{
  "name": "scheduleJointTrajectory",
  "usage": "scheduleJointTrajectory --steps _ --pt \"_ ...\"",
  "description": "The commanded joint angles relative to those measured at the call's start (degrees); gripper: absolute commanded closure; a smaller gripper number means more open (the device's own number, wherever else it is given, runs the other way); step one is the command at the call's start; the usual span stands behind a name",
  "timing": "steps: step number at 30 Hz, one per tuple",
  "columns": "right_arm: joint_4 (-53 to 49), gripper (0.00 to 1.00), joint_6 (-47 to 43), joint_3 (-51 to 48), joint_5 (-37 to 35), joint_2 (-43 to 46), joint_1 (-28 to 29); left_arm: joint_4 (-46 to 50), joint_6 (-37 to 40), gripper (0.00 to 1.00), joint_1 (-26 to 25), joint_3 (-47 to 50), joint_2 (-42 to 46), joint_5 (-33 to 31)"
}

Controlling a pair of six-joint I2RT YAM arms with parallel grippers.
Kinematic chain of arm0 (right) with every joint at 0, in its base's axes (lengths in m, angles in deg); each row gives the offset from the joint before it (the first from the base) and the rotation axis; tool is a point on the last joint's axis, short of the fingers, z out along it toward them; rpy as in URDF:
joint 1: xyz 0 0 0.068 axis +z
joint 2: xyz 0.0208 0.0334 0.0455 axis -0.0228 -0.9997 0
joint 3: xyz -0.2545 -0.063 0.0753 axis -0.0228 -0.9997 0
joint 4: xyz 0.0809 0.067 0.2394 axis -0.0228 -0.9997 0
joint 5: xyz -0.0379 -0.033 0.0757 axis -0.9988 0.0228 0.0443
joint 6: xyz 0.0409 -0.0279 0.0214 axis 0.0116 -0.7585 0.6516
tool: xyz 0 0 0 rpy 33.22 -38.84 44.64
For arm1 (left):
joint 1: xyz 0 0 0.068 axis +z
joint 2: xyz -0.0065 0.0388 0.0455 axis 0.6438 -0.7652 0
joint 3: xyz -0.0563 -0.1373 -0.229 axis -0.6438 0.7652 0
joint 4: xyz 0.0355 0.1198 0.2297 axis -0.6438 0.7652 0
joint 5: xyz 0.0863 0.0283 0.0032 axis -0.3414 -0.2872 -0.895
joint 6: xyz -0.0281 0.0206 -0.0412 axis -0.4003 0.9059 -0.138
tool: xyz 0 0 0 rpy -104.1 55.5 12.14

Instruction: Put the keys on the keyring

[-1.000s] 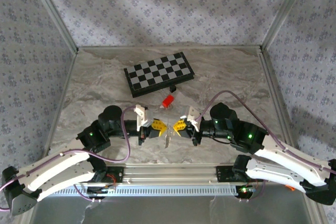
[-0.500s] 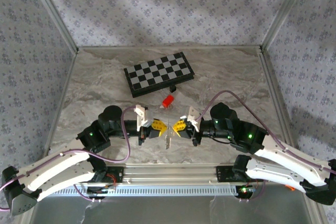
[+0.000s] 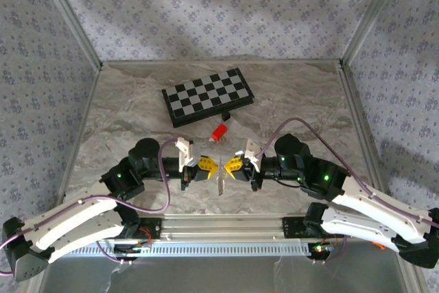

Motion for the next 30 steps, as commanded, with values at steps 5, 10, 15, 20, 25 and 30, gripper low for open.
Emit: scheduleJointTrajectory --steps 5,10,15,20,25,30 --pt "0.16 1.00 0.88 1.16 0.05 1.14 -0.53 -2.02 0.92 1.00 -0.36 -1.16 1.03 1.15" --pt "0.88 1.00 1.05 0.94 0.61 0.62 -0.53 -1.93 0.81 1.00 -0.38 -1.06 1.22 1.00" --pt "0.61 1.00 0.96 0.78 0.42 0.85 -0.61 -2.05 0.75 1.00 -0.49 -0.99 1.28 0.86" --pt "0.01 1.00 0.71 0.84 -0.28 1.07 -0.70 -2.19 0.75 1.00 -0.49 -0.99 1.08 0.98" --pt "-0.11 1.00 0.56 0.81 0.06 1.08 -0.85 -2.20 0.75 1.00 -0.49 -0.98 0.93 0.91" --pt "0.27 1.00 0.55 0.96 0.60 0.67 -0.87 -2.31 0.80 1.00 -0.58 -1.02 0.84 0.90"
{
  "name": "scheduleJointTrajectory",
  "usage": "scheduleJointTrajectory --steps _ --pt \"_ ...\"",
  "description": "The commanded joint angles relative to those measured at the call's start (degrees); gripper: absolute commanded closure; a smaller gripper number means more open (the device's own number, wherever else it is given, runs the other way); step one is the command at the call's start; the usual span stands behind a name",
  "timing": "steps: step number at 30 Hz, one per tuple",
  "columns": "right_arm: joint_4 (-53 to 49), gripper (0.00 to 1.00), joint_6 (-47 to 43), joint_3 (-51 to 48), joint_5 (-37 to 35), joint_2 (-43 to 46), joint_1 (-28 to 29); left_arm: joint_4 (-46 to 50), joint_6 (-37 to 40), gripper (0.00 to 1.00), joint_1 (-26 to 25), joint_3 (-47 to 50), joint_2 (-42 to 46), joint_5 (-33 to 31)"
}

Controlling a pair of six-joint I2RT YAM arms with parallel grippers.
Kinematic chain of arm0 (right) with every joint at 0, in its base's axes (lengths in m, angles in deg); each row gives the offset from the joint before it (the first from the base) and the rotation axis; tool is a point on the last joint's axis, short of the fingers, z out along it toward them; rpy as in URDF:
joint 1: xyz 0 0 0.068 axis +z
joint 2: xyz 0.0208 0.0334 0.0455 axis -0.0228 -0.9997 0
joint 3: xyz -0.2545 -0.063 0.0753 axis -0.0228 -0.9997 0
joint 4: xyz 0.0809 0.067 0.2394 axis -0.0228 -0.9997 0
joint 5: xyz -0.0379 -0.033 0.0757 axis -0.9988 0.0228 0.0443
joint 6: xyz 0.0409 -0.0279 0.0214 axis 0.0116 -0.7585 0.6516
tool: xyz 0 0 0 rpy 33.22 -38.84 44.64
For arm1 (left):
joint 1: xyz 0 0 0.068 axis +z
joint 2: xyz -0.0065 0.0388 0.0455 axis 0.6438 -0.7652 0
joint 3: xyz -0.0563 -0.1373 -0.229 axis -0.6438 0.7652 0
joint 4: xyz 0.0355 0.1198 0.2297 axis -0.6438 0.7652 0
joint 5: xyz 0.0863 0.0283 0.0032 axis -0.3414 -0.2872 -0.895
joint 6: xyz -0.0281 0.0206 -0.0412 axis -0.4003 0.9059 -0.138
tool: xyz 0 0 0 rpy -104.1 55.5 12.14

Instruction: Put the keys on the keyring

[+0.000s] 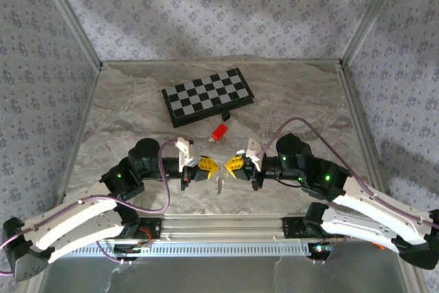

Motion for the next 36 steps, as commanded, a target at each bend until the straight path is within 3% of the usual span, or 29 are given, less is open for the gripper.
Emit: scheduleJointTrajectory --steps 1,25,36 --pt "0.41 1.00 0.52 0.87 0.67 0.20 -0.36 -2.31 0.78 1.00 -0.55 -1.01 0.84 0.97" --pt "2.76 1.00 0.61 0.92 2.43 -0.78 -0.53 -1.74 0.87 1.00 -0.76 -0.98 0.75 0.76" --pt "1.82 1.00 -0.05 1.12 3.40 -1.34 -0.45 3.09 1.97 1.00 -1.05 -3.55 -0.91 0.47"
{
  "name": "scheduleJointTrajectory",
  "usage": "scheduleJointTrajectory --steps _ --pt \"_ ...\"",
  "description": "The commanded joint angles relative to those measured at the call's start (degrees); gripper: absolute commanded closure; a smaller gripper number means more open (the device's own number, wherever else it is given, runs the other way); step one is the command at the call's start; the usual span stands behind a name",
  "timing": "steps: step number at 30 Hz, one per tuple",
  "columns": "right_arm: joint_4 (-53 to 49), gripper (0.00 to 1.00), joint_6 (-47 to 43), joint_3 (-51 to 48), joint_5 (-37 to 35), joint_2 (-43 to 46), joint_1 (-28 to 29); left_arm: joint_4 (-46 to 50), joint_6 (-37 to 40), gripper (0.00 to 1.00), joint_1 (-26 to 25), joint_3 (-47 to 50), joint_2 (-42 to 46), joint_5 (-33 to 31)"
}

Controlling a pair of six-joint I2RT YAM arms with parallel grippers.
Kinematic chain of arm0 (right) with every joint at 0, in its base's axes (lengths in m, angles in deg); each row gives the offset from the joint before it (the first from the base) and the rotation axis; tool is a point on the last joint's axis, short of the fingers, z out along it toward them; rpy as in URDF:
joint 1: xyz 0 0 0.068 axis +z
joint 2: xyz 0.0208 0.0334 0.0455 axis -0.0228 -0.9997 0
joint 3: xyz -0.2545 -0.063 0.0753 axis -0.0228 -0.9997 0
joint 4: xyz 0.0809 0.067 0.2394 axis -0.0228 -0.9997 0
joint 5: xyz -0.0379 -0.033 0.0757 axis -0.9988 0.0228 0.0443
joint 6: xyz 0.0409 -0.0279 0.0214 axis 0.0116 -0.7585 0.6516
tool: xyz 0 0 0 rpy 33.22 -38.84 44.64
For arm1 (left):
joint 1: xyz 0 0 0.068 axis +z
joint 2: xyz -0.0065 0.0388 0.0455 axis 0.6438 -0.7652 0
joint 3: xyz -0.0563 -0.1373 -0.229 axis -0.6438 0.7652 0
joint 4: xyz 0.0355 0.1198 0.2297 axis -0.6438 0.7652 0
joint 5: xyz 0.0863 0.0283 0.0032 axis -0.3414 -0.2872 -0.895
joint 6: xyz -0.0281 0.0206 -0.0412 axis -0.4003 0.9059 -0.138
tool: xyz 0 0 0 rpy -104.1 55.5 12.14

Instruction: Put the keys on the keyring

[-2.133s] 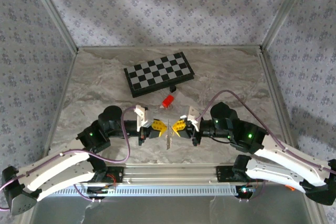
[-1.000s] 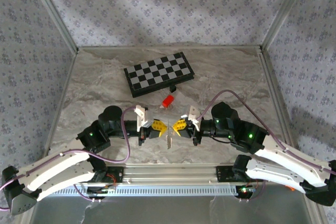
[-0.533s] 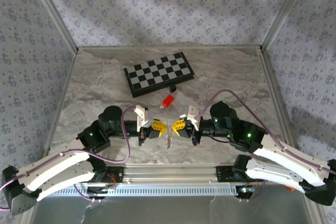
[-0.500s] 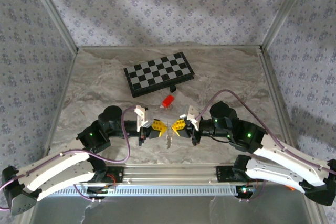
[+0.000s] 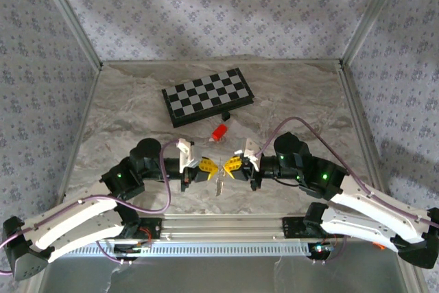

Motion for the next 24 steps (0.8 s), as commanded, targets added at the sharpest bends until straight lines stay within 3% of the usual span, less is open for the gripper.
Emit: scheduleJointTrajectory --steps 1,24 --pt "0.63 1.00 -0.06 1.25 1.28 -0.11 -0.19 1.17 1.17 1.00 -0.61 -3.37 -0.71 0.83" --pt "-1.69 1.00 -2.62 2.68 1.76 -1.54 0.51 4.73 1.92 1.00 -0.61 -6.58 -2.86 1.98"
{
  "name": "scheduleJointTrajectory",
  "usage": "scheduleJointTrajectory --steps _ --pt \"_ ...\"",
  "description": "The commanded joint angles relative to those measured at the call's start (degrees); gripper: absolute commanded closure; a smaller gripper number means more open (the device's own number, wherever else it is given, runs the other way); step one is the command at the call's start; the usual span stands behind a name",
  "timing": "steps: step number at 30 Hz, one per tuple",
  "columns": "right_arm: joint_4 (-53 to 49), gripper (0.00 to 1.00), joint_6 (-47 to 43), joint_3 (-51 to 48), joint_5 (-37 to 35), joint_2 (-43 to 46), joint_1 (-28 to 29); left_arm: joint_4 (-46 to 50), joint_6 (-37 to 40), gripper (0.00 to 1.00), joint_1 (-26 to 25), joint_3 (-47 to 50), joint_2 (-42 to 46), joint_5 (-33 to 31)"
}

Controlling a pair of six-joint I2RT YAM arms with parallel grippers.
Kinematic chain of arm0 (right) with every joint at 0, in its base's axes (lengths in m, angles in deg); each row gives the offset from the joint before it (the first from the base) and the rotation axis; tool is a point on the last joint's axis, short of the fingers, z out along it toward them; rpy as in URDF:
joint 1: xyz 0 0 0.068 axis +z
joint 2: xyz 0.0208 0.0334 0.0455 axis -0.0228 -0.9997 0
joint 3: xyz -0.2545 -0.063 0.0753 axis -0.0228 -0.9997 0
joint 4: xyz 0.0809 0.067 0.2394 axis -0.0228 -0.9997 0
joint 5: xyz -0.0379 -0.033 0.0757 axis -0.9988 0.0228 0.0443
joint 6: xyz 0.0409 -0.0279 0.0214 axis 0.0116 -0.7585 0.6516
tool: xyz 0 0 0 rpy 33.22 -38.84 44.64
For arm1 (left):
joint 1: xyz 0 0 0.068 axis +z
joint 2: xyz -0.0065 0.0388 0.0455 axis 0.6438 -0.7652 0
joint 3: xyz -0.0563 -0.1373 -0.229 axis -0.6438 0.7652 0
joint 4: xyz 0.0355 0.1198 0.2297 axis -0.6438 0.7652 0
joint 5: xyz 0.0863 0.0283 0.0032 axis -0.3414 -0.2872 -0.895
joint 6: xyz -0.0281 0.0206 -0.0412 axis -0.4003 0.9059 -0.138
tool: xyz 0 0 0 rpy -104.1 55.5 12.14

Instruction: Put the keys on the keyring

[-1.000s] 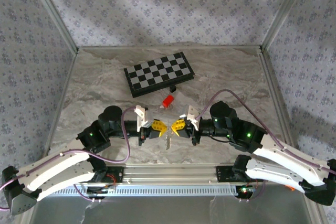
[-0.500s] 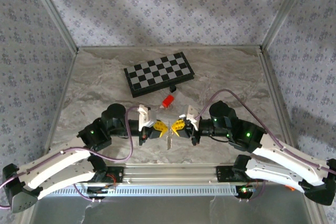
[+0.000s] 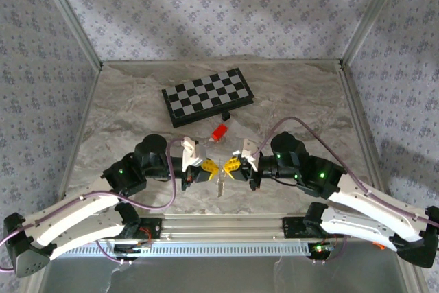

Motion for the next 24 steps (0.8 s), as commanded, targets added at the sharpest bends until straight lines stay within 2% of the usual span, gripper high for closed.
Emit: scheduleJointTrajectory --steps 1,24 --pt "-0.29 1.00 -1.37 2.50 1.40 -0.35 0.71 -1.63 0.98 1.00 -0.63 -3.24 -0.27 1.75" --pt "-3.67 1.00 -8.38 1.05 -3.36 0.07 4.12 -2.33 -0.25 1.00 -0.68 -3.14 -0.62 2.46"
